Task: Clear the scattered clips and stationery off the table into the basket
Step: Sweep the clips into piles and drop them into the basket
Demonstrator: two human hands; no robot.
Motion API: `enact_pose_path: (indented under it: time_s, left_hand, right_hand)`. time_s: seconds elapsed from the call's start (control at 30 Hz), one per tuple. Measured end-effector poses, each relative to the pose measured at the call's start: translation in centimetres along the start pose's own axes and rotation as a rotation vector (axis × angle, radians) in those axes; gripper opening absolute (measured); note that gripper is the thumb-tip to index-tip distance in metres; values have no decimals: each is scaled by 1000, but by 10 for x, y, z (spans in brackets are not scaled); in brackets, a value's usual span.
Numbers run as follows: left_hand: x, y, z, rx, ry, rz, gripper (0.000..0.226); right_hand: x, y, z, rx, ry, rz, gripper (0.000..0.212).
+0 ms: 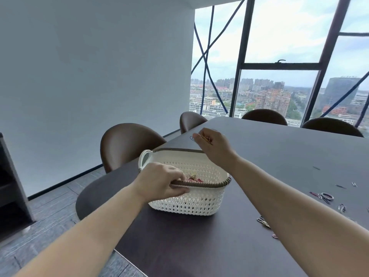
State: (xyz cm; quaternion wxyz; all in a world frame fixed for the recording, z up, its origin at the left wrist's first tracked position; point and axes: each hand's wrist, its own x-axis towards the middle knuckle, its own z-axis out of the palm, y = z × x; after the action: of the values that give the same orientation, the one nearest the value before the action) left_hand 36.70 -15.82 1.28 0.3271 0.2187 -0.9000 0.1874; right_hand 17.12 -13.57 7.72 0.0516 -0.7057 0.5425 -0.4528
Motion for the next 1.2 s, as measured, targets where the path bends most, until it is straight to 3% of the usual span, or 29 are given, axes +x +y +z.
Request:
enact_pose_path:
  time_s: [0.13,0.27,0.33,0.47,0.63,0.73,1.0,1.07,1.2]
  left_hand:
    - [-27,-16,-10,60,64,-108,63]
    - [-32,-4,-4,-42,78,-172,55]
    - [-29,3,-3,-47,78,-164,52]
    - [-21,14,3,-72,84,-165,53]
    - [-6,37,12,-65,82,-134,51]
    - [1,48,15,-84,81,-121,50]
    - [16,65,21,48,55,-173,58]
    - [21,75,22,94,30,-219,49]
    - [41,141,34,42,133,-4,32]
  right_hand:
    - [-12,5,0,-83,-108,-33,28]
    - [-18,13,6,-203,-318,82,20]
    - [-22,17,4,-323,-412,154,29]
    - [-32,16,-4,-390,-418,171,39]
    - [-48,28,-17,-469,-482,373,33]
    - [-54,31,-32,-399,-417,330,20]
    - [-103,26,-91,-281,-72,161,19]
    - [-127,35,-110,-307,-19,165,18]
    - [-184,73,-148,-414,-25,316,17]
